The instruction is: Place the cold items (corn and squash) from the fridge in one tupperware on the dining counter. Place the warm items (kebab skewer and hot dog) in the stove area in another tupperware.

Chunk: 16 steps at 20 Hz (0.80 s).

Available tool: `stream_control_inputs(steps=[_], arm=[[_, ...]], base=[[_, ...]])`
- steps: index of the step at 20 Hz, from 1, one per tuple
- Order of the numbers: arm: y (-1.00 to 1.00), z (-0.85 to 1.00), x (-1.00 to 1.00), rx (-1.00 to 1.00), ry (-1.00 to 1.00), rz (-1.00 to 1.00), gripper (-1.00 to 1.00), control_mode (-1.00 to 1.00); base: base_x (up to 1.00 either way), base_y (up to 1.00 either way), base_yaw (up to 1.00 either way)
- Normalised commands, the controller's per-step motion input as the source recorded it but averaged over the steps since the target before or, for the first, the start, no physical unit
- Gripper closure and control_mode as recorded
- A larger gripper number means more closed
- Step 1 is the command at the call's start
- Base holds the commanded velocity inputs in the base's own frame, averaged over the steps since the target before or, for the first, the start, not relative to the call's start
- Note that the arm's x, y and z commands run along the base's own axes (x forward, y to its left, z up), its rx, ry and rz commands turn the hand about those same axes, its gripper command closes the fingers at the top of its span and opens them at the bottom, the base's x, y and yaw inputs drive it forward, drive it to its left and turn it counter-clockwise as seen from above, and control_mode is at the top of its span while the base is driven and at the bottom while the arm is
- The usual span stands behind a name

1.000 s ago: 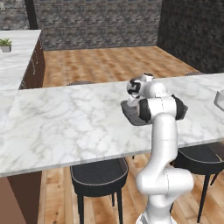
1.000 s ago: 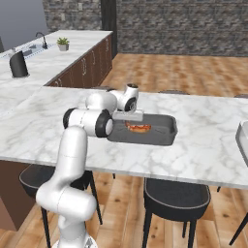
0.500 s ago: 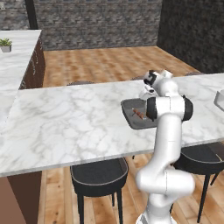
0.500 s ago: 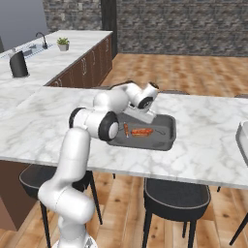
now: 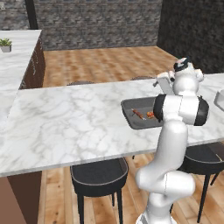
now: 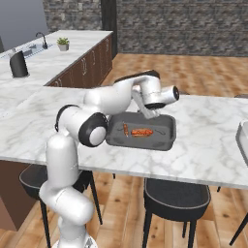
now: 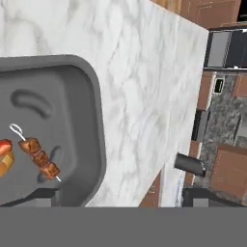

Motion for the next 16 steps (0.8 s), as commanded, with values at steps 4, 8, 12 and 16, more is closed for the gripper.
stream_control_inputs(steps=[4, 8, 12, 16], arm=[[-0.51, 0.69, -1.00, 0.29, -0.50, 0.00, -1.00, -1.00], [-0.53, 0.42, -1.00, 0.03, -0.35, 0.00, -1.00, -1.00], [-0.20, -0.49, -1.00, -0.22, -0.13, 0.00, -1.00, -1.00], [0.03, -1.00, -1.00, -0.60, 0.00, 0.00, -1.00, -1.00]], base=[[0.00, 0.00, 0.00], [0.00, 0.00, 0.00], [0.00, 0.00, 0.00], [0.00, 0.00, 0.00]])
